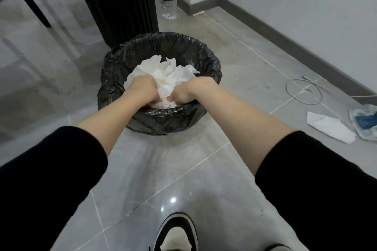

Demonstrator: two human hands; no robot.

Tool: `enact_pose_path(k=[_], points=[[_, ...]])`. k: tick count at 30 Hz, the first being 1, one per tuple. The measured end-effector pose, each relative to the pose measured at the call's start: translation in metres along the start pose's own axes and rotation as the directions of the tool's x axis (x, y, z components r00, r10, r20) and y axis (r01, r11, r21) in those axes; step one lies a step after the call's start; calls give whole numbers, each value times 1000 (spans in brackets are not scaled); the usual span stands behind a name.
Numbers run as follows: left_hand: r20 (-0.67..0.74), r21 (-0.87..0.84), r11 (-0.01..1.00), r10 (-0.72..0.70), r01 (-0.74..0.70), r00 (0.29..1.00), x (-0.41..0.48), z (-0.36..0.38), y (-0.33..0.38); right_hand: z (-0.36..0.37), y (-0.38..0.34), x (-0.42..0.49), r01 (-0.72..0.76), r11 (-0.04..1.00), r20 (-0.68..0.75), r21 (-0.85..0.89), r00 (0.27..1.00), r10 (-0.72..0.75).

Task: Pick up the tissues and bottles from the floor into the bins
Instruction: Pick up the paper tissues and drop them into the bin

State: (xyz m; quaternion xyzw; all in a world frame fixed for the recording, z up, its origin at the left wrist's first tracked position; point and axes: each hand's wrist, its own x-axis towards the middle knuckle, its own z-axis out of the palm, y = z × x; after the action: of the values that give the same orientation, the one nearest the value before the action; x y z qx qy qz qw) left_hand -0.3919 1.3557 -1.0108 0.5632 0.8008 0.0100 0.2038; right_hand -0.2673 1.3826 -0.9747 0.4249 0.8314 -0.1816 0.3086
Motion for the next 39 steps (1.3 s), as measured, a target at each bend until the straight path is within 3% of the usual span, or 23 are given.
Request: enact_pose_path(k=[6, 10, 13, 16, 19, 22, 25, 39], points=[[67, 67, 997, 17, -21, 998, 3, 3, 1, 5, -3, 6, -6, 999, -25, 51, 1000, 8], [-61, 123, 992, 28, -21, 998, 2, 1, 5, 4, 2, 2, 33, 998, -268, 51, 963, -19], [-250, 176, 984, 42, 3, 967, -5, -1, 12, 7, 13, -3, 47, 993, -469, 107, 883, 8], [-483, 84, 993, 117, -87, 868, -20, -8, 23, 12, 31, -14, 109, 971, -637, 215, 769, 54], [-558, -30, 976, 163, -216, 813, -29, -13, 37, 23, 48, -24, 185, 939, -769, 291, 629, 115], [-598, -22, 937, 266, -348, 756, -39, -12, 62, 41, 67, -33, 239, 892, -838, 385, 495, 229], [-606, 21, 901, 357, -434, 711, -51, -8, 94, 60, 89, -46, 228, 846, -822, 482, 453, 346], [-294, -41, 777, 592, -628, 751, -84, 64, 224, 177, 214, -130, -51, 600, -524, 798, 433, 734]])
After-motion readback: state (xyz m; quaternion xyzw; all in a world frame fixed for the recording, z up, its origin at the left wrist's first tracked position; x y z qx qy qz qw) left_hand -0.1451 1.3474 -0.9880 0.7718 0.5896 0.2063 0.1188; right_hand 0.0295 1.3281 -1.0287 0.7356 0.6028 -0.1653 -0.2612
